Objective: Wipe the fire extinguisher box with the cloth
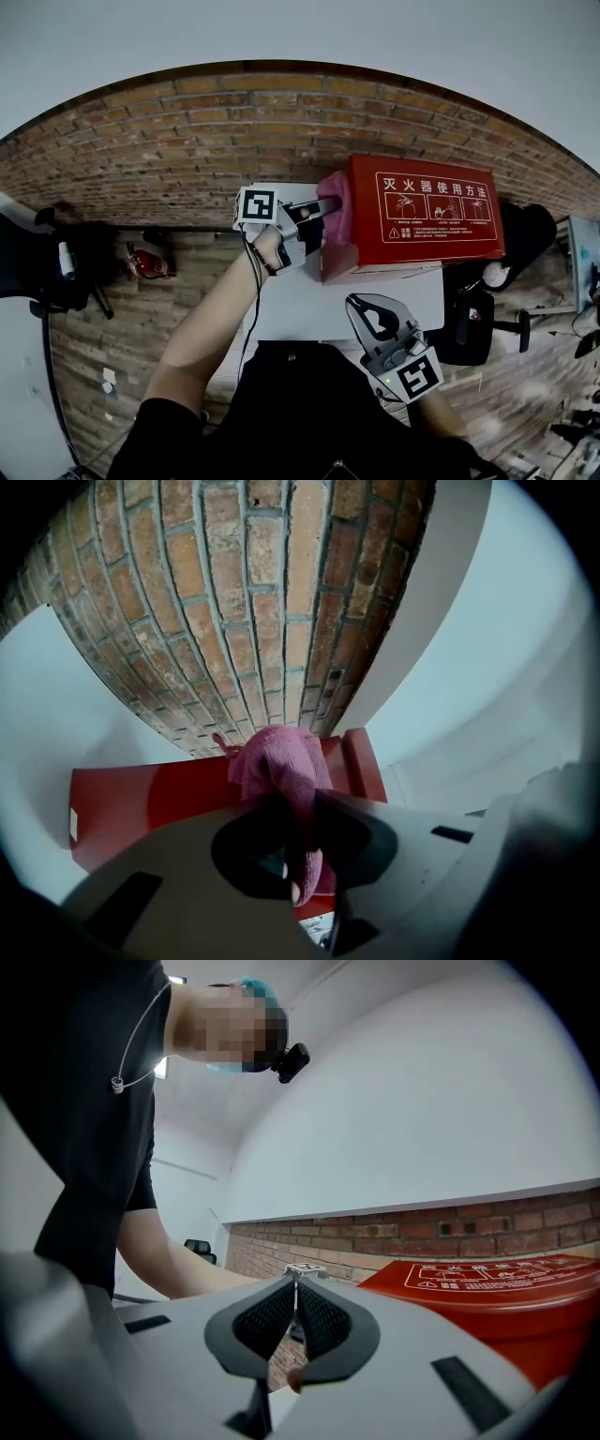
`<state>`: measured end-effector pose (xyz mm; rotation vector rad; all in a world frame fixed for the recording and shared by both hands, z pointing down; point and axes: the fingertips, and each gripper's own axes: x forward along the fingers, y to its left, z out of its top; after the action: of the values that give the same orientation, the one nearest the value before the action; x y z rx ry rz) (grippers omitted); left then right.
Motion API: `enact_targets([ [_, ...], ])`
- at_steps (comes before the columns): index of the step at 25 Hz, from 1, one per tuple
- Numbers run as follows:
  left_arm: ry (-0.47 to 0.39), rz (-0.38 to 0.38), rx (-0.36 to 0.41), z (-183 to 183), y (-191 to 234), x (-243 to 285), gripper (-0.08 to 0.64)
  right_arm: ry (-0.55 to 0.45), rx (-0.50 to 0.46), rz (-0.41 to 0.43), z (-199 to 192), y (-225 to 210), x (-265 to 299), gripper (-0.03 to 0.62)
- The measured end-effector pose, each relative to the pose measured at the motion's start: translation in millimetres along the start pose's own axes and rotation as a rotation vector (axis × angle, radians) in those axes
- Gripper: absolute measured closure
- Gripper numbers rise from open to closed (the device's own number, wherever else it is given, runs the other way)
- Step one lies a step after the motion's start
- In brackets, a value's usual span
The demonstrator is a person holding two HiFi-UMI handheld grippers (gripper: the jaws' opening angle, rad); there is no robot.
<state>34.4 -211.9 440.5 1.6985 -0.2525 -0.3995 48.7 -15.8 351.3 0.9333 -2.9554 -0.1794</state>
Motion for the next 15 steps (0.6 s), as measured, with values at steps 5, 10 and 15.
enact_targets([
  [5, 0.013, -0.012, -0.018, 1.2, 8.6, -1.8, 0.477, 0.024, -0.005, -0.016, -3.1, 7.5, 12.8, 0.566],
  [10, 0.022, -0.007, -0.034, 2.8, 23.3, -4.3, 0.477, 0.052, -0.006, -0.030, -8.4, 11.6, 20.3, 0.566],
  [15, 0.035, 0.004, -0.038, 5.3, 39.6, -7.8, 0.477, 0.070, 0.001, -0.047, -13.4, 12.2, 24.5, 0.566],
])
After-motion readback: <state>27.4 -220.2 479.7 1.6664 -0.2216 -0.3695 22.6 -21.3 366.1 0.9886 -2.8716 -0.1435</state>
